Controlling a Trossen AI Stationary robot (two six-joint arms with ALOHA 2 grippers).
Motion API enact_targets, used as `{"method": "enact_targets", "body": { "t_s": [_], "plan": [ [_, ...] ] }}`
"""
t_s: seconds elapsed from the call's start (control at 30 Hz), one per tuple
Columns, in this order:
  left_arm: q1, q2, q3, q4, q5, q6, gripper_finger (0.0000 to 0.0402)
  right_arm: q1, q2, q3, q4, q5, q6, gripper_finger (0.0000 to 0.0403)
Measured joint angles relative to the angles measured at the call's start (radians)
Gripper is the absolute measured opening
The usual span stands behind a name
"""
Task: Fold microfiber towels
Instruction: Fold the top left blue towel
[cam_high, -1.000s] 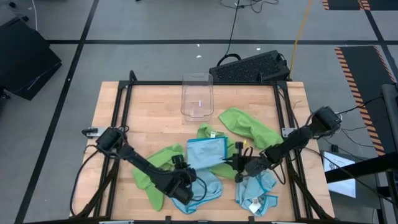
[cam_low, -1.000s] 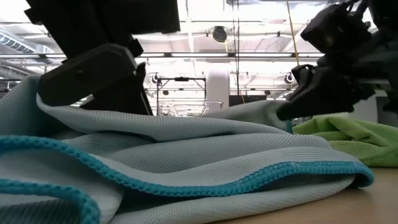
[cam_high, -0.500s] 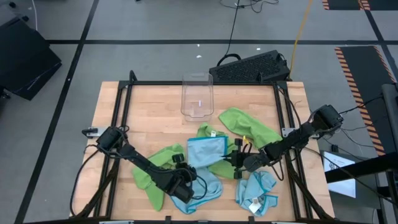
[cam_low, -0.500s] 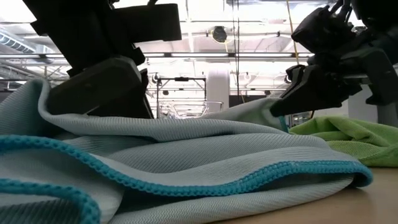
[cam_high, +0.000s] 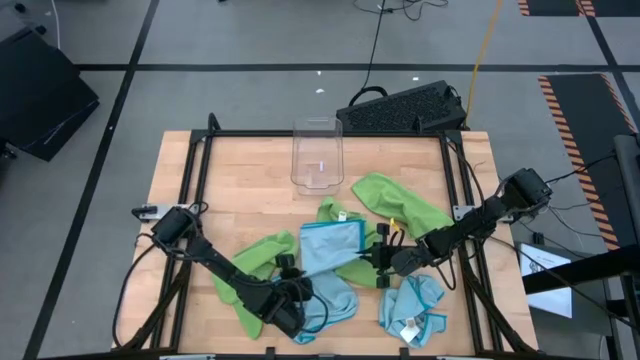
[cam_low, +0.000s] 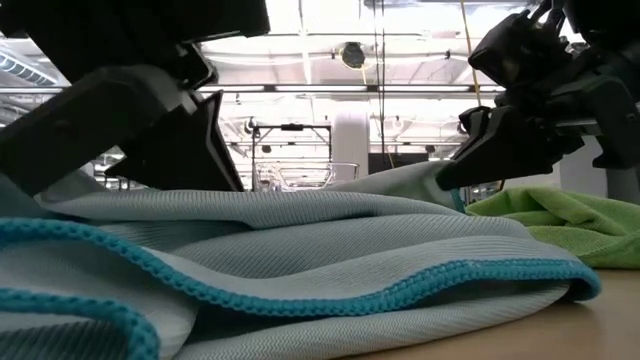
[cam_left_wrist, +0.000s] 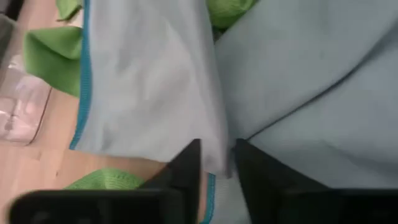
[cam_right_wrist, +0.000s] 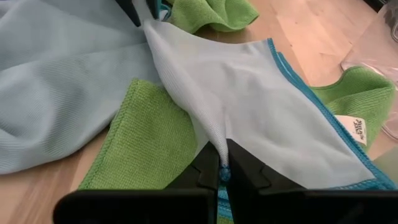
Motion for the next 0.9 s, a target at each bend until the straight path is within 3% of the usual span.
{"method": "enact_targets", "body": {
  "t_s": [0.17, 0.33, 0.5, 0.7, 0.9],
  "plan": [
    [0.011, 0.013, 0.000, 0.004, 0.006, -0.025, 0.0196, 0.000, 0.000, 0.000, 0.000, 0.000, 0.000, 0.0008],
    [0.031, 0.020, 0.000, 0.003, 0.018, -0.025, 0.0211, 0.000, 0.000, 0.000, -0.003, 0.000, 0.012, 0.0008],
    [0.058, 0.023, -0.001, -0.005, 0.022, -0.011, 0.0158, 0.001, 0.000, 0.000, -0.002, 0.000, 0.018, 0.0009],
    [0.057, 0.023, -0.001, -0.005, 0.081, -0.015, 0.0023, 0.011, 0.000, 0.000, -0.003, -0.013, 0.042, 0.0009],
    [0.044, 0.022, 0.037, 0.002, 0.223, -0.042, 0.0019, 0.018, 0.000, 0.000, 0.002, -0.180, 0.082, 0.0009]
  ]
}}
